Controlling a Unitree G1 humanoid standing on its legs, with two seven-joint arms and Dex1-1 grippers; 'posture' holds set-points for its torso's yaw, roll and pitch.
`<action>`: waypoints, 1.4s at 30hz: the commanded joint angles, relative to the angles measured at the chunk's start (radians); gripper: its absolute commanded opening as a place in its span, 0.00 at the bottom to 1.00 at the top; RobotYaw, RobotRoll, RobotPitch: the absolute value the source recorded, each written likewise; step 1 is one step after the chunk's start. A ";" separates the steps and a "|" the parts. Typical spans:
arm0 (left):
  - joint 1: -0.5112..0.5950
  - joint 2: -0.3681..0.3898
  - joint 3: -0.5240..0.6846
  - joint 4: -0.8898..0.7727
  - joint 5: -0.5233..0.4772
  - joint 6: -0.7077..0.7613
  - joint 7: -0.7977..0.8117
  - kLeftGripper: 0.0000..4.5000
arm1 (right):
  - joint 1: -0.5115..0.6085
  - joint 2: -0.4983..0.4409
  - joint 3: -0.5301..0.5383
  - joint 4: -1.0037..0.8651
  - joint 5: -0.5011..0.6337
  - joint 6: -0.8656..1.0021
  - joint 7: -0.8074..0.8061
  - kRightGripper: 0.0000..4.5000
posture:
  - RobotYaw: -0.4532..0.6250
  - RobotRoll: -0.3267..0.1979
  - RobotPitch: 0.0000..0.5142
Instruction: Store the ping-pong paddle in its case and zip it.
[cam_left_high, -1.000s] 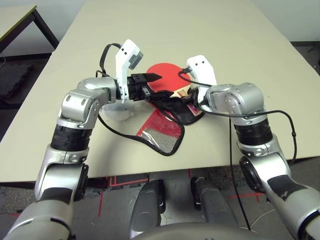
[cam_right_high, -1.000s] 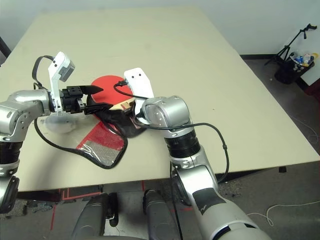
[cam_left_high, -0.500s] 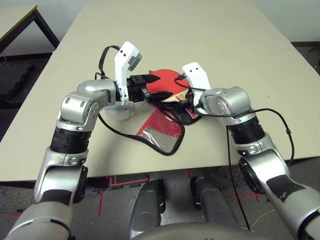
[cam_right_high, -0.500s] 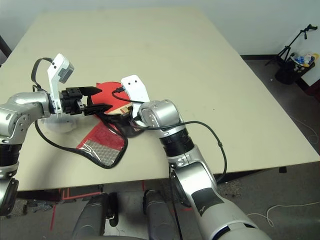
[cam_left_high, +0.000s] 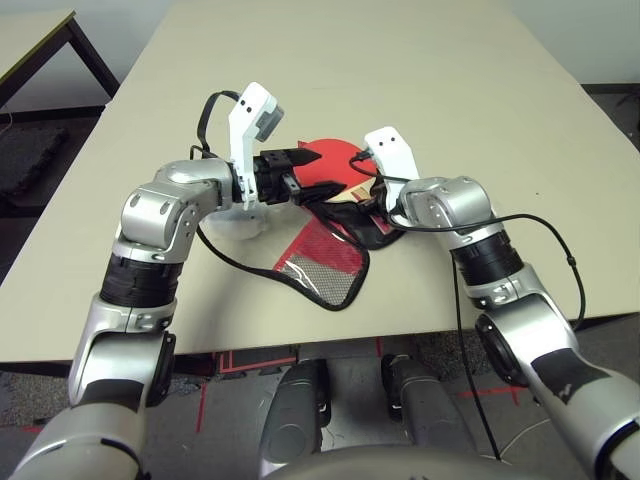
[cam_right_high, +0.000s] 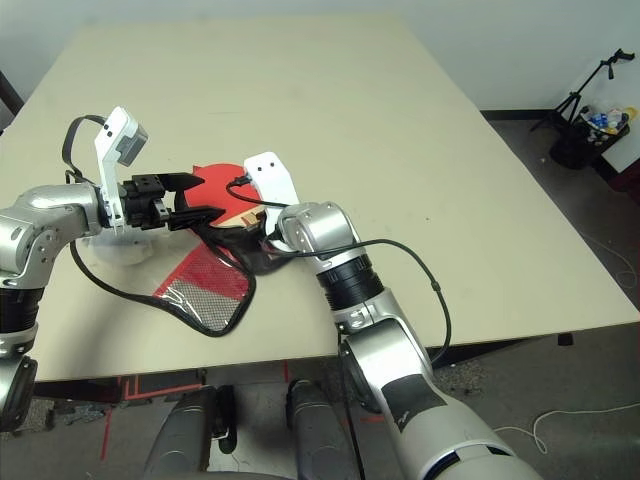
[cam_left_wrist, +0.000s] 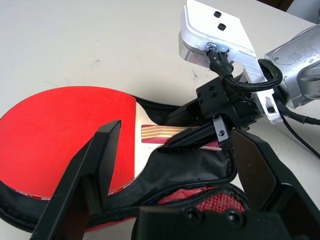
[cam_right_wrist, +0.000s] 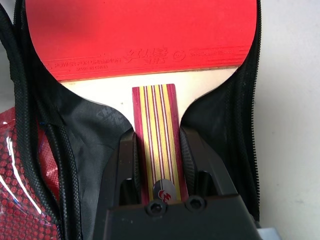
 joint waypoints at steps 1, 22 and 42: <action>0.009 0.002 0.009 0.001 -0.007 0.003 0.001 1.00 | -0.014 0.012 0.011 0.005 -0.007 -0.025 0.014 0.25 | 0.46 0.62 0.28; -0.133 0.197 0.137 0.298 0.076 -0.143 -0.015 1.00 | 0.008 -0.281 -0.242 -0.254 0.146 0.060 0.179 1.00 | 0.48 0.62 0.25; 0.227 0.533 0.186 0.603 0.194 -0.319 -0.195 1.00 | 0.110 -0.410 -0.272 -0.233 0.148 -0.075 0.201 1.00 | 0.49 0.62 0.28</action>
